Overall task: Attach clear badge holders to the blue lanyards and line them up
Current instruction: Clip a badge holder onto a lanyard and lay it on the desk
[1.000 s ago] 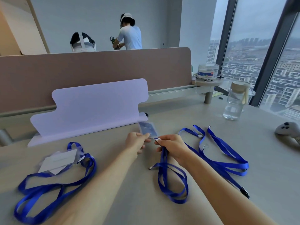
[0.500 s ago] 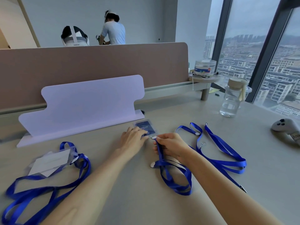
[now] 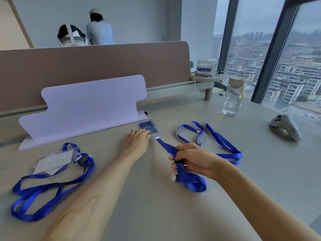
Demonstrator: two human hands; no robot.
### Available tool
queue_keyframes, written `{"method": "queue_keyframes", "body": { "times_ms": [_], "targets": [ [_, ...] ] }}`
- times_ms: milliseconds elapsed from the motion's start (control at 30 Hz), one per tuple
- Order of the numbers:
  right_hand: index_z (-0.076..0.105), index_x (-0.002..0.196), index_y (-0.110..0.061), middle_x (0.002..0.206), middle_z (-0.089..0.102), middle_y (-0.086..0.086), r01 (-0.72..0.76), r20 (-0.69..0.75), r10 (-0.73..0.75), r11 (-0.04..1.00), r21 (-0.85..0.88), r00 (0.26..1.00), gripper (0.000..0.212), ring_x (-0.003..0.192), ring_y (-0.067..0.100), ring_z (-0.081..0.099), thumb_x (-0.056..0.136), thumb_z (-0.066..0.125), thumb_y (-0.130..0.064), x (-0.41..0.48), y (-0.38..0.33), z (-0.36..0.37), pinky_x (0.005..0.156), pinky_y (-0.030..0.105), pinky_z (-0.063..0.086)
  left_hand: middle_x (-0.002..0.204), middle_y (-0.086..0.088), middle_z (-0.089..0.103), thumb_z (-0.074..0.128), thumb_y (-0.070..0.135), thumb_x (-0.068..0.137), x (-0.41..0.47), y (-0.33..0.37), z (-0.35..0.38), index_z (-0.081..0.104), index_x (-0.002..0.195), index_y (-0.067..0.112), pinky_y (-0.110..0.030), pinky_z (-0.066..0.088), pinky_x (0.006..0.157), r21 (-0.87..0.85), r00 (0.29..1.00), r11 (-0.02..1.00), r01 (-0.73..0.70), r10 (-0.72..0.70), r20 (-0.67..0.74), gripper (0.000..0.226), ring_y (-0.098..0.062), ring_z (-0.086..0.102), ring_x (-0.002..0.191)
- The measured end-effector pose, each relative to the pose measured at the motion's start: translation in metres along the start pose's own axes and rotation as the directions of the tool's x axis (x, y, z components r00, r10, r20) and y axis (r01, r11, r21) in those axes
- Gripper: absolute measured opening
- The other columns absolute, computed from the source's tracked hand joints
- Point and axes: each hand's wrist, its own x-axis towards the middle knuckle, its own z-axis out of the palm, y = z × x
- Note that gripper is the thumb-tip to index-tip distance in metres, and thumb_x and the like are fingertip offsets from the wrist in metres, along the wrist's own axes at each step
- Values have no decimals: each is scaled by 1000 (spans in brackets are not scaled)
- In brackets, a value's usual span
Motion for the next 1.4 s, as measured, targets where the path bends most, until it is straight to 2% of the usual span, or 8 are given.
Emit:
{"method": "queue_keyframes", "body": {
  "times_ms": [233,367,467,533,767,933,1233,1400],
  "targets": [
    [60,116,0,84,68,8,17,-17,-18,1000,-13,1000,30,82,26,69,95,38,3,-46,12,-5,89,41,55,158,5,26,24,33,104,-4,4,-3,35,146,30,-40,27,107,25,995,999,38,-40,91,44,-28,31,135],
    [62,114,0,82,70,7,-5,-101,4,1000,-10,995,24,74,22,68,100,46,-11,-58,25,-5,76,37,56,162,-3,9,29,25,103,-18,16,-5,24,151,24,-41,23,111,-120,996,992,36,-26,83,49,-33,26,140],
    [60,112,0,76,66,5,-14,-162,6,999,-51,987,24,60,19,60,100,47,-17,-59,33,-2,56,31,49,159,-6,23,35,15,101,-38,35,1,35,147,19,-38,28,110,-204,988,968,-145,152,21,46,-29,31,140],
    [57,106,-3,70,60,4,-5,-199,-6,998,-56,980,20,52,17,54,101,46,-18,-60,36,-2,50,28,43,157,-5,29,34,17,102,-44,43,7,41,145,18,-34,22,115,-214,972,954,-211,228,56,44,-24,29,143],
    [59,110,1,50,43,0,-85,-291,47,989,-117,956,32,40,16,42,103,35,-19,-85,47,-13,43,24,29,161,8,14,21,33,103,-50,49,2,28,149,29,-35,12,118,-83,978,989,-124,136,160,47,-13,11,149],
    [50,87,-11,46,43,-1,-125,-338,51,972,-199,940,32,41,19,47,103,38,-35,-116,51,-24,43,22,33,162,9,5,16,38,103,-55,54,-3,20,151,32,-35,6,119,-55,971,993,-104,113,210,49,-11,4,149],
    [43,75,-12,53,57,7,-189,-387,-29,837,-514,922,39,44,26,52,100,35,-41,-164,71,-29,43,22,44,163,-1,-4,14,39,102,-59,52,-4,11,153,32,-38,4,121,-38,970,996,-84,90,227,51,-20,-2,150],
    [55,87,-10,63,72,11,-251,-451,-201,606,-755,870,40,40,20,61,98,33,-42,-178,83,-27,52,26,47,163,-3,4,21,36,103,-90,64,-8,16,153,26,-34,8,120,-159,985,983,-89,111,135,51,-17,5,150]
  ]
}}
